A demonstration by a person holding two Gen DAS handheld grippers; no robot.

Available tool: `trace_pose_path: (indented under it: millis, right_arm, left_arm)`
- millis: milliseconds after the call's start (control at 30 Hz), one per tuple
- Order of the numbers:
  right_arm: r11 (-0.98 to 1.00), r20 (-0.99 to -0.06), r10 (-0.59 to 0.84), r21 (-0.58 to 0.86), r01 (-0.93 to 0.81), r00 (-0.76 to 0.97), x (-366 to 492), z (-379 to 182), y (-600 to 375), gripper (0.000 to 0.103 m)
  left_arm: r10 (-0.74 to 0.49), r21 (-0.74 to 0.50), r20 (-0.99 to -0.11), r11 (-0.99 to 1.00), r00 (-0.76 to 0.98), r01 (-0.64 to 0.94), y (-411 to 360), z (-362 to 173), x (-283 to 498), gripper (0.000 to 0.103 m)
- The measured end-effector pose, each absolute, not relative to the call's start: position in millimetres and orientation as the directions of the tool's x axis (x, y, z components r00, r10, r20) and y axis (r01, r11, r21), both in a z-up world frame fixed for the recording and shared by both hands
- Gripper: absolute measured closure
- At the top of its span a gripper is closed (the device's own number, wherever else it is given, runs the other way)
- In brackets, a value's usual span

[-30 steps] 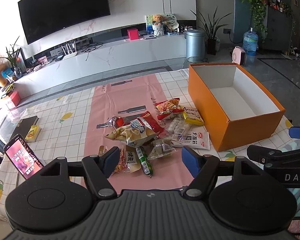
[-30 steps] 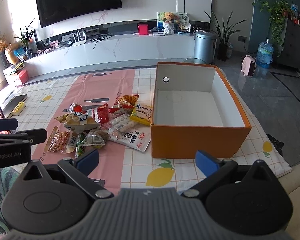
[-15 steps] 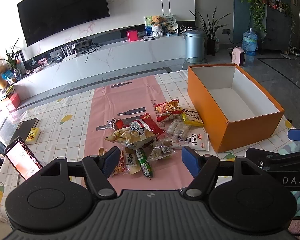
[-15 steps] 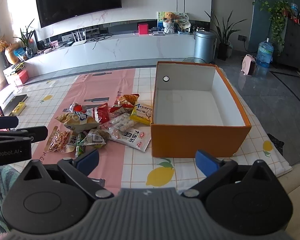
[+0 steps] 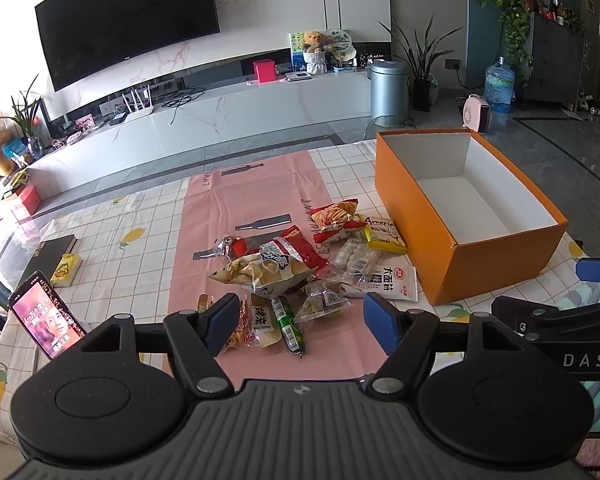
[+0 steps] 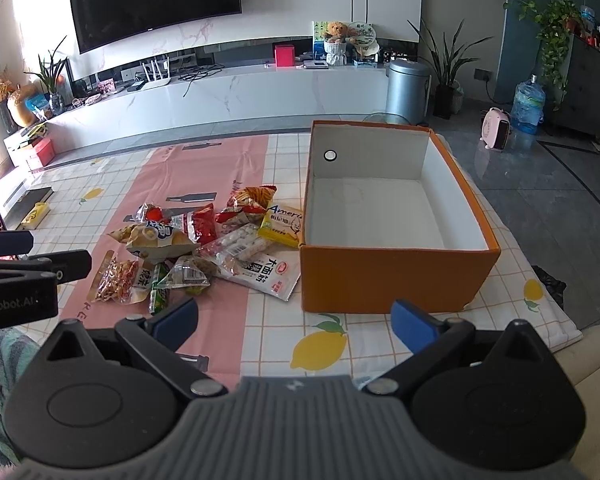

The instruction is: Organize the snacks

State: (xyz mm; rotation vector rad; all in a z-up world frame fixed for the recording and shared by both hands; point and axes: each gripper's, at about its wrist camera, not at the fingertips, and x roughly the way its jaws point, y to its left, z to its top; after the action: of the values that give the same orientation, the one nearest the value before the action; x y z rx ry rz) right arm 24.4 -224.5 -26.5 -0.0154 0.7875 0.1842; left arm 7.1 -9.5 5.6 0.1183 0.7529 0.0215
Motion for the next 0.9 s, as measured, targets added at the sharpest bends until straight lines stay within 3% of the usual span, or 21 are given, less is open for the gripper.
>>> trace_pose_path:
  millis: [700, 900]
  right_arm:
    - [0.985, -0.706, 0.147, 0.043, -0.165, 0.693, 25.7, -26.8, -220.5, 0.004]
    - [0.98, -0.699, 0.17, 0.047, -0.193, 0.695, 30.3, -30.8, -215.8, 0.004]
  left_arm:
    - [0.043, 0.101, -0.68, 0.994, 0.732, 0.035, -4.3, 8.1, 7.8, 0.02]
    - [0.027, 0.097, -0.683, 0.994, 0.73, 0.053, 2.0, 6.4, 13.0, 0.026]
